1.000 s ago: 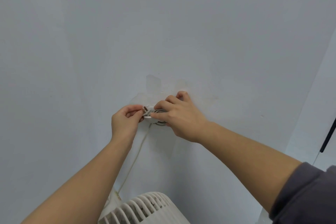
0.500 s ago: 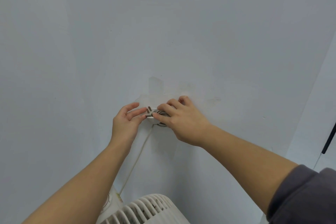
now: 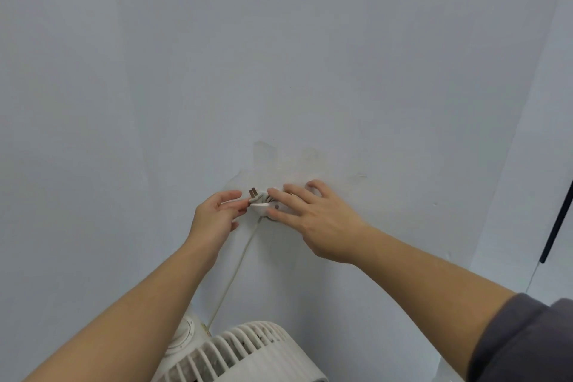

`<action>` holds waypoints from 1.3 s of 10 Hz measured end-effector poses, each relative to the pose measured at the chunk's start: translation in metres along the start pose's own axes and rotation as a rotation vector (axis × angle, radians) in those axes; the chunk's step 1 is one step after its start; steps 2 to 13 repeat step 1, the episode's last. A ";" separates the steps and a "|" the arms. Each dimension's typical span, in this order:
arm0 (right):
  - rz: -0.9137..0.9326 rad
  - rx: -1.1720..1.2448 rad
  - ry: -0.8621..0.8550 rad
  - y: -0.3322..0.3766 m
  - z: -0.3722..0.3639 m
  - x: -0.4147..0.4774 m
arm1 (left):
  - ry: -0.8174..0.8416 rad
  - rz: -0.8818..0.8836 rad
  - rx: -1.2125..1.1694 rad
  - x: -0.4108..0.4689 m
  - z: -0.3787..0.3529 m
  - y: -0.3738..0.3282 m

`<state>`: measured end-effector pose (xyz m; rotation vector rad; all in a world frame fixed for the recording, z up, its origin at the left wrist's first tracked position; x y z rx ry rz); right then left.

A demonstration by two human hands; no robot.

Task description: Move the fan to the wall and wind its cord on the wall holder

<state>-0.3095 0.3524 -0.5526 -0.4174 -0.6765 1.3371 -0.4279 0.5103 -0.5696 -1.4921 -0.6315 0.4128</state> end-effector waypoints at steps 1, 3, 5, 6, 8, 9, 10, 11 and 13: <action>-0.029 0.018 0.046 0.000 0.008 -0.006 | -0.022 0.052 0.087 -0.008 -0.002 -0.006; -0.029 0.018 0.046 0.000 0.008 -0.006 | -0.022 0.052 0.087 -0.008 -0.002 -0.006; -0.029 0.018 0.046 0.000 0.008 -0.006 | -0.022 0.052 0.087 -0.008 -0.002 -0.006; -0.029 0.018 0.046 0.000 0.008 -0.006 | -0.022 0.052 0.087 -0.008 -0.002 -0.006; -0.029 0.018 0.046 0.000 0.008 -0.006 | -0.022 0.052 0.087 -0.008 -0.002 -0.006; -0.029 0.018 0.046 0.000 0.008 -0.006 | -0.022 0.052 0.087 -0.008 -0.002 -0.006; -0.029 0.018 0.046 0.000 0.008 -0.006 | -0.022 0.052 0.087 -0.008 -0.002 -0.006; -0.029 0.018 0.046 0.000 0.008 -0.006 | -0.022 0.052 0.087 -0.008 -0.002 -0.006; -0.029 0.018 0.046 0.000 0.008 -0.006 | -0.022 0.052 0.087 -0.008 -0.002 -0.006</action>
Point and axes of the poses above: each hand's wrist, its own x-axis towards the middle knuckle, its own z-axis out of the back of the hand, y = z × x, the point moved 2 cm from there along x, towards the middle knuckle, and after that the axes turned 11 degrees about y, right-handed, at the moved point
